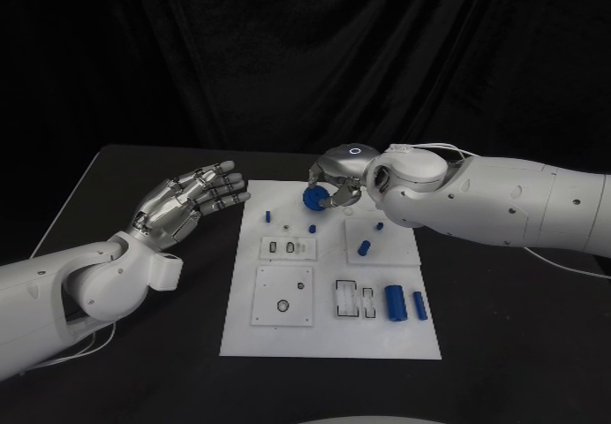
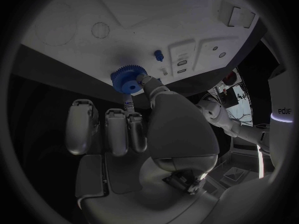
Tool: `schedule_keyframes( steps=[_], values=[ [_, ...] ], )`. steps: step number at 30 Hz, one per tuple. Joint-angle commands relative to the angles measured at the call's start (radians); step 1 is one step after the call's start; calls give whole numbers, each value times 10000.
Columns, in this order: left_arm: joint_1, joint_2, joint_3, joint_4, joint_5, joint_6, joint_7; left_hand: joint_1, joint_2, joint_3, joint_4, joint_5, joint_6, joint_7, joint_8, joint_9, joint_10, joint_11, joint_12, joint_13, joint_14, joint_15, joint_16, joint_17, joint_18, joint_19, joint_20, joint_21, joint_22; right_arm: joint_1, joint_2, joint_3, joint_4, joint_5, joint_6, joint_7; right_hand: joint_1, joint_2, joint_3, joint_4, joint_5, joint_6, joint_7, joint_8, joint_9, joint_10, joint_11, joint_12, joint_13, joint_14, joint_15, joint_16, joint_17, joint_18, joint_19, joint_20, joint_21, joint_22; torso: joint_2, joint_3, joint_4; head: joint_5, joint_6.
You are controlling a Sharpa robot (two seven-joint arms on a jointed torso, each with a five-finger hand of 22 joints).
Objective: Assemble the parts on the task board
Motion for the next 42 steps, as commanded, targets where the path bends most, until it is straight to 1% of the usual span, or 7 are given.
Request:
schedule_keyframes(
  steps=[1,7,18,22,24,29,42],
  values=[
    [-21,43,8,-8,30,174,1032,-123,2,70,-3,1,-26,67,14,13,65,-23,23,14,27,34,25,12,-142,-61,1,-59,-15,-83,153,7,-188,-172,307,76,67,57,40,40,-44,-30,-17,1186,3926,1042,-44,27,2630,723,-69,-30,1741,27,61,-17,38,661,9,11,32,-20,-24],
    [-24,96,9,-52,30,212,1011,-136,0,102,-1,0,-38,74,9,11,62,-22,19,13,45,44,48,15,-149,-61,3,-59,-16,-225,419,8,-517,-184,411,43,141,53,124,13,-57,-220,58,984,3831,1042,-15,27,2630,680,-45,-126,1655,55,-24,-1,-83,581,17,23,12,33,-77],
    [-30,102,9,-72,30,216,1007,-136,0,102,-1,0,-38,74,9,11,62,-22,19,13,45,44,48,15,-149,-61,3,-59,-16,-309,620,10,-759,-188,180,197,159,-10,317,48,-136,-801,238,84,3326,1042,36,27,2630,650,-4,-200,1617,81,-96,49,-210,551,37,40,41,4,-135],
    [-31,107,9,-72,30,214,1005,-136,0,102,-1,0,-38,74,9,11,62,-22,19,13,45,44,48,15,-149,-61,3,-59,-16,-315,672,11,-797,-188,211,250,161,-70,505,95,-285,-1384,255,-861,2755,1042,60,27,2630,554,7,-425,1424,146,-260,61,-480,381,43,44,36,-14,-140],
    [-31,111,9,-71,30,215,1003,-136,0,102,-1,0,-38,74,9,11,62,-22,19,13,45,44,48,15,-149,-61,3,-59,-16,-316,690,11,-813,-188,218,272,235,-91,558,66,-620,-2071,185,-1610,2326,1042,-9,27,2630,418,-17,-734,1161,234,-482,48,-844,129,38,42,28,-11,-143],
    [-33,118,9,-74,30,215,994,-136,0,102,-1,0,-38,74,9,11,62,-22,19,13,45,44,48,15,-149,-61,3,-59,-16,-319,740,11,-854,-188,215,331,272,-60,527,84,-875,-2870,64,-2421,1563,471,-104,-231,2120,369,-86,-886,1063,270,-556,-14,-1079,28,21,32,-7,13,-162],
    [-37,113,9,-93,30,213,983,-136,0,102,-1,0,-38,74,9,11,62,-22,19,13,45,44,48,15,-149,-61,3,-59,-16,-319,702,12,-834,-187,186,339,185,10,354,213,-1627,-2620,62,-2605,1236,428,-121,-276,2063,340,-108,-998,1002,288,-578,-47,-1252,-19,13,23,-5,10,-167]
  ],
)
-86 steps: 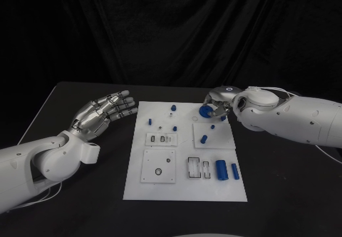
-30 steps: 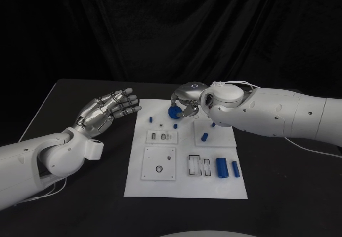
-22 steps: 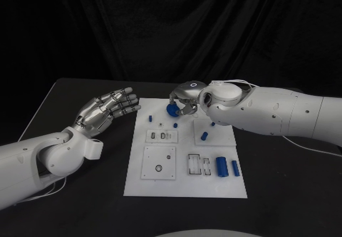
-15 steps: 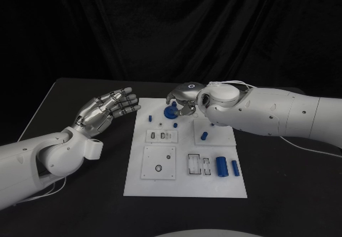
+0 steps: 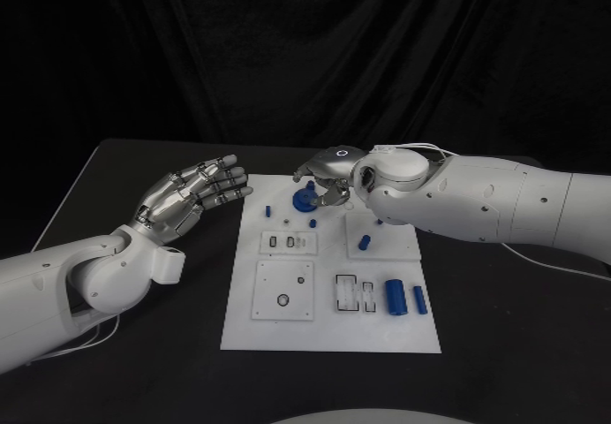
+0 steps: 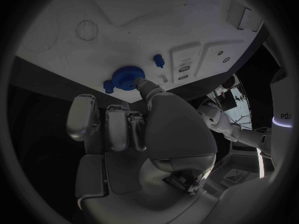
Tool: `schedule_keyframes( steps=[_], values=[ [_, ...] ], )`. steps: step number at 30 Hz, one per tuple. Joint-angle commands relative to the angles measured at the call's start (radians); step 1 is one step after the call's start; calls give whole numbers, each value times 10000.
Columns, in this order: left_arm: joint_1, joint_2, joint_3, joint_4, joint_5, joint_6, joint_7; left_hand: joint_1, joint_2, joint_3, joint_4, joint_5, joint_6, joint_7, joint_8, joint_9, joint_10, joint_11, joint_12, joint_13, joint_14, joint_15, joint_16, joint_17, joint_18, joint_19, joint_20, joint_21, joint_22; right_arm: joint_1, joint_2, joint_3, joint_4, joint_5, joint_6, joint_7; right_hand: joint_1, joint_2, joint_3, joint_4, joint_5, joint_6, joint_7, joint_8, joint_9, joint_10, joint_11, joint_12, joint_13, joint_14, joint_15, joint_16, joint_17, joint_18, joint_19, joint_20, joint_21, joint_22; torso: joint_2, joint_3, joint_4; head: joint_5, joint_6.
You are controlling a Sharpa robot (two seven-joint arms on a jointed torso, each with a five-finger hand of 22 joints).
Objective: Assemble the parts on the task board
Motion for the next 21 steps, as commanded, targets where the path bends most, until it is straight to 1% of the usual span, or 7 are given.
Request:
schedule_keyframes(
  steps=[1,5,8,11,16,19,21],
  values=[
    [-21,10,9,7,27,139,984,-136,0,47,-2,0,-3,38,10,12,62,-21,19,13,45,44,49,9,-150,-62,3,-59,-9,-19,-58,4,23,-70,-52,43,-69,14,-47,7,-88,181,15,-19,50,427,-48,-40,2066,376,-73,-29,1002,124,-69,-6,-47,-6,-1,-1,11,-15,10],
    [-23,-32,9,29,27,137,989,-136,0,47,-2,0,-3,38,10,12,62,-21,19,13,45,44,49,9,-150,-62,3,-59,-9,-17,-280,6,160,-69,-293,56,-92,44,-113,53,-190,727,51,87,131,443,-20,-36,2077,389,-54,-26,1015,120,-45,8,-65,9,2,0,12,0,53],
    [-25,-92,9,52,27,112,990,-136,0,47,-2,0,-3,38,10,12,62,-21,19,13,45,44,49,9,-150,-62,3,-59,-9,2,-542,9,343,-69,-509,77,-100,53,-167,81,-205,1008,92,159,106,474,9,-22,2103,410,-35,-2,1042,108,3,23,-37,53,1,0,10,8,141],
    [-25,-144,9,75,27,91,995,-160,-6,107,0,-3,13,47,12,14,62,-18,15,13,67,54,80,12,-161,-67,2,-62,-13,64,-900,11,611,-11,-715,123,-234,87,-281,227,-386,1349,113,239,79,568,26,24,2186,459,-21,76,1117,78,101,36,69,160,-1,-1,8,5,154],
    [-27,-211,8,110,27,75,991,-160,-6,107,0,-3,13,47,12,14,62,-18,15,13,67,54,80,12,-161,-67,2,-62,-13,302,-1885,13,1333,214,-1174,255,-357,112,-417,401,-528,1751,124,299,29,656,34,67,2264,511,-17,159,1198,42,217,43,199,293,-2,1,-3,-14,153],
    [-28,-220,8,115,26,67,979,-160,-6,107,0,-3,13,47,12,14,62,-18,15,13,67,54,80,12,-161,-67,2,-62,-13,441,-2613,12,1807,400,-1383,267,-411,113,-498,497,-653,1930,107,304,-9,719,20,98,2322,555,-29,245,1278,10,306,35,324,407,-11,4,-35,-63,133],
    [-28,-207,8,119,26,64,971,-160,-6,107,0,-3,13,47,12,14,62,-18,15,13,67,54,80,12,-161,-67,2,-62,-13,495,-3113,9,2095,493,-1422,214,-424,124,-514,528,-691,1969,103,301,-20,726,18,102,2328,564,-31,266,1297,4,323,33,348,430,-17,4,-47,-94,148]
  ],
)
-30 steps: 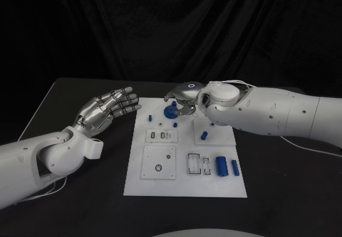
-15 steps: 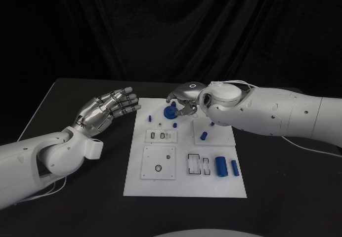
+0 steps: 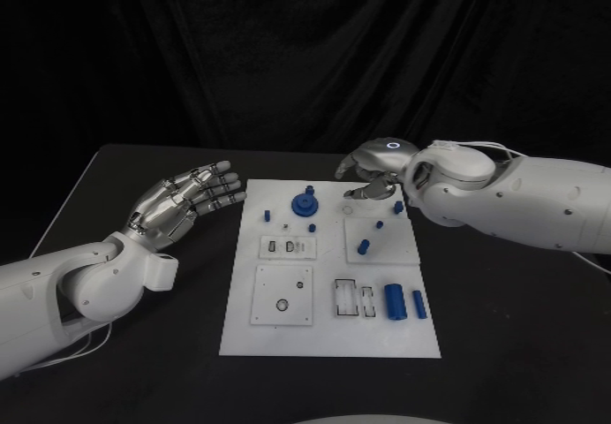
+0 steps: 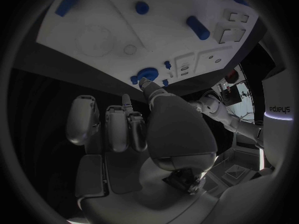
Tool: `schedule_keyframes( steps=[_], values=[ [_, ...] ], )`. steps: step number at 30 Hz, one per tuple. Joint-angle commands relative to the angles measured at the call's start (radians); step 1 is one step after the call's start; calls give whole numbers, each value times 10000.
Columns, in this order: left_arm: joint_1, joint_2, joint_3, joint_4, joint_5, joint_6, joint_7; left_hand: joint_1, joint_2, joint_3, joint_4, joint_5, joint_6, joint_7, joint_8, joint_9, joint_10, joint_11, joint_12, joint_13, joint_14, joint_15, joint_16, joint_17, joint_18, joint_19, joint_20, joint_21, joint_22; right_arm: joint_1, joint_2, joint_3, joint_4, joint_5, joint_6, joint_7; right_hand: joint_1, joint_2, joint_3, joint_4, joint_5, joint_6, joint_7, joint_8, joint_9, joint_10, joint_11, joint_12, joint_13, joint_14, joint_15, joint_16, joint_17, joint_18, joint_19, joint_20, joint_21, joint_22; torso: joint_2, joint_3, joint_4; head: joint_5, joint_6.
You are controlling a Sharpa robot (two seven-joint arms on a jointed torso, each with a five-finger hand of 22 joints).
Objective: Assemble the parts on the task board
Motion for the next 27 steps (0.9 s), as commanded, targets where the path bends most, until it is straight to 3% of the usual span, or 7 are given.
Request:
schedule_keyframes(
  steps=[1,6,12,16,19,24,27],
  values=[
    [-18,24,9,39,26,65,967,-66,6,23,1,-3,13,48,12,14,63,-18,15,13,30,18,34,14,-160,-67,2,-62,-14,62,-559,-4,367,339,-616,27,-77,-5,-11,92,-95,76,-1,22,-22,729,16,46,2332,563,-35,59,1293,3,73,-4,74,428,-14,4,-39,-44,-4],
    [-18,5,9,56,26,51,947,-73,2,40,0,-3,37,49,18,17,67,-18,16,13,44,19,51,17,-162,-63,1,-60,-13,65,-1514,-26,671,952,-640,297,118,116,7,206,-164,813,-13,196,-41,552,0,-51,2155,541,-38,-4,1255,-12,98,-16,110,510,-13,-17,-62,-82,34],
    [-19,28,9,55,25,60,947,-73,2,40,0,-3,37,49,18,17,67,-18,16,13,44,19,51,17,-162,-63,1,-60,-13,-233,-2351,-38,805,1280,-873,494,155,125,18,231,-154,842,-26,166,-71,357,-6,-157,1961,515,-42,-73,1199,-9,84,-14,89,505,-26,-24,-50,-189,-7],
    [-22,28,9,46,25,68,938,-84,-3,64,0,0,51,53,24,20,78,-17,21,15,55,21,65,19,-166,-69,1,-63,-16,-488,-2607,-44,739,1161,-1047,492,161,21,-84,428,-405,789,-71,-33,-215,13,-41,-381,1595,440,-67,-273,1044,23,-1,-28,-66,442,-22,-39,9,-233,-11],
    [-25,33,9,35,25,78,930,-84,-3,64,0,0,51,53,24,20,78,-17,21,15,55,21,65,19,-166,-69,1,-63,-16,-661,-2710,-47,680,1122,-1115,473,154,-20,-164,557,-635,787,-78,-112,-276,9,-48,-402,1570,437,-76,-300,1028,24,-2,-38,-86,452,-15,-20,-81,-144,-12],
    [-37,24,9,22,25,90,922,-88,-6,74,0,1,44,53,23,19,80,-17,21,15,58,22,69,19,-167,-66,1,-61,-15,-874,-2755,-50,582,1095,-1097,431,132,-107,-345,771,-1036,734,-43,-258,-384,-56,-25,-465,1476,415,-60,-396,958,37,-29,-32,-181,428,-22,-22,-26,-172,-43],
    [-46,20,9,9,26,93,913,-88,-6,74,0,1,44,53,23,19,80,-17,21,15,58,22,69,19,-167,-66,1,-61,-15,-971,-2720,-51,508,1088,-1061,385,153,-130,-408,835,-1180,705,-26,-315,-428,-68,-13,-479,1455,406,-52,-435,930,40,-32,-26,-205,428,-22,-21,-48,-165,-67]
  ],
)
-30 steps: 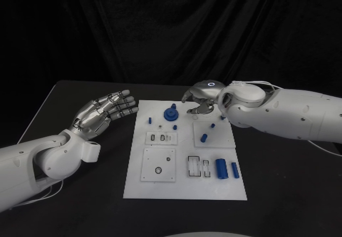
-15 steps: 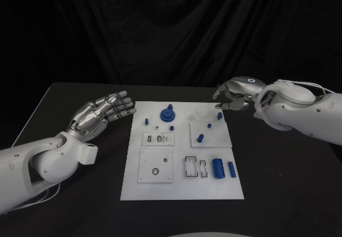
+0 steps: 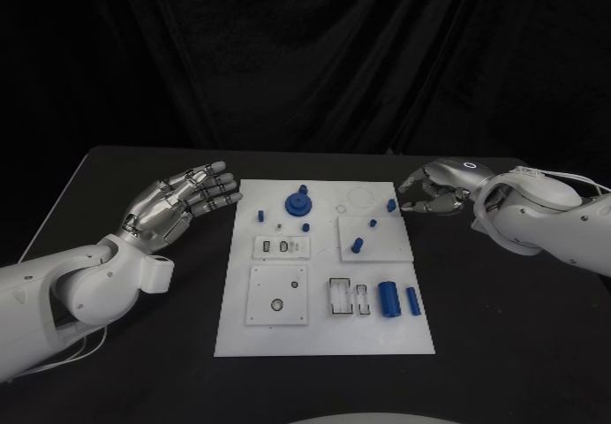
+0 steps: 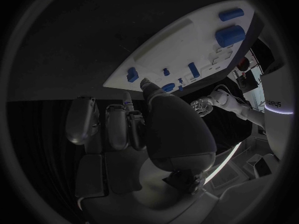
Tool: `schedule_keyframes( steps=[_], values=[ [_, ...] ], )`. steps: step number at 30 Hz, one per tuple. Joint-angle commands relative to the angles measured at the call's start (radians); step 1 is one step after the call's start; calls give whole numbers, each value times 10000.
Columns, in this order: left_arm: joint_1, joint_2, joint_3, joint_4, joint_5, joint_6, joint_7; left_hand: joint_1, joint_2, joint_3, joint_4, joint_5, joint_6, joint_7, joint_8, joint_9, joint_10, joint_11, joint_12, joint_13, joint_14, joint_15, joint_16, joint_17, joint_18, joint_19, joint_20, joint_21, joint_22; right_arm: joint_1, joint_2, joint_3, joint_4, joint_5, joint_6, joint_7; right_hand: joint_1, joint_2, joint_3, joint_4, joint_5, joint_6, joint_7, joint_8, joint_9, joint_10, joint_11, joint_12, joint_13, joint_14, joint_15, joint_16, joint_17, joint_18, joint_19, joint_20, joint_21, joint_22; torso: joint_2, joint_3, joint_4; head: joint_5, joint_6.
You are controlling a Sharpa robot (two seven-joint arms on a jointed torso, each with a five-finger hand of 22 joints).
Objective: Assemble the parts on the task board
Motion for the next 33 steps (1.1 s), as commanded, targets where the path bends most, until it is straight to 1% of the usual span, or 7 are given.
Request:
schedule_keyframes(
  steps=[1,3,6,9,11,14,33],
  values=[
    [-26,4,8,-2,25,98,910,-89,-6,75,0,1,44,53,23,12,80,-17,21,16,58,23,69,12,-167,-66,1,-61,-9,-84,45,5,-68,7,-211,-24,21,-75,-31,90,-114,-102,-10,-67,-38,-92,-8,-57,1421,395,-47,-78,902,48,-82,13,-86,415,0,5,-16,2,-29],
    [-32,6,8,-10,25,107,906,-89,-6,75,0,1,44,53,23,12,80,-17,21,16,58,23,69,12,-167,-66,1,-61,-9,-133,110,5,-142,5,-183,-57,40,-87,-52,104,-149,-129,-3,-95,-58,-123,-2,-78,1388,383,-43,-113,875,58,-105,17,-136,387,0,13,-35,22,-29],
    [-39,8,8,-15,25,116,902,-89,-6,75,0,1,44,53,23,12,80,-17,21,16,58,23,69,12,-167,-66,1,-61,-9,-174,188,5,-221,3,-153,-94,93,-91,-64,103,-136,-160,11,-130,-83,-143,7,-95,1364,369,-37,-157,841,71,-132,23,-197,355,9,16,-9,17,-24],
    [-48,8,8,-20,25,126,892,-89,-6,75,0,1,44,53,23,12,80,-17,21,16,58,23,69,12,-167,-66,1,-61,-9,-207,280,5,-302,2,-114,-135,272,-71,-69,95,169,-174,44,-194,-144,-179,33,-129,1321,355,-16,-215,803,80,-150,41,-270,334,11,14,14,-7,-31],
    [-53,9,8,-27,25,141,886,-89,-6,75,0,1,44,53,23,12,80,-17,21,16,58,23,69,12,-167,-66,1,-61,-9,-221,337,5,-351,2,-87,-156,392,-58,-65,82,445,-180,55,-237,-187,-212,39,-157,1284,345,-4,-258,776,91,-166,49,-334,314,7,11,-14,5,-53],
    [-60,10,8,-34,25,166,880,-96,-12,94,-2,2,42,55,22,12,81,-16,20,15,52,24,65,10,-169,-70,1,-64,-11,-235,407,5,-410,2,-50,-193,532,-63,-41,26,693,-216,85,-289,-232,-246,60,-185,1246,327,4,-322,729,103,-189,59,-407,283,12,7,-20,11,-59],
    [-128,21,8,-74,25,244,833,-103,-29,109,-10,-6,34,55,20,11,81,-17,18,15,41,24,55,7,-172,-75,0,-67,-13,-301,876,8,-903,0,66,-499,559,-86,-73,39,691,-325,135,-380,-302,-397,97,-292,1083,259,30,-530,567,153,-295,76,-649,147,2,-5,-14,11,-80]
  ],
)
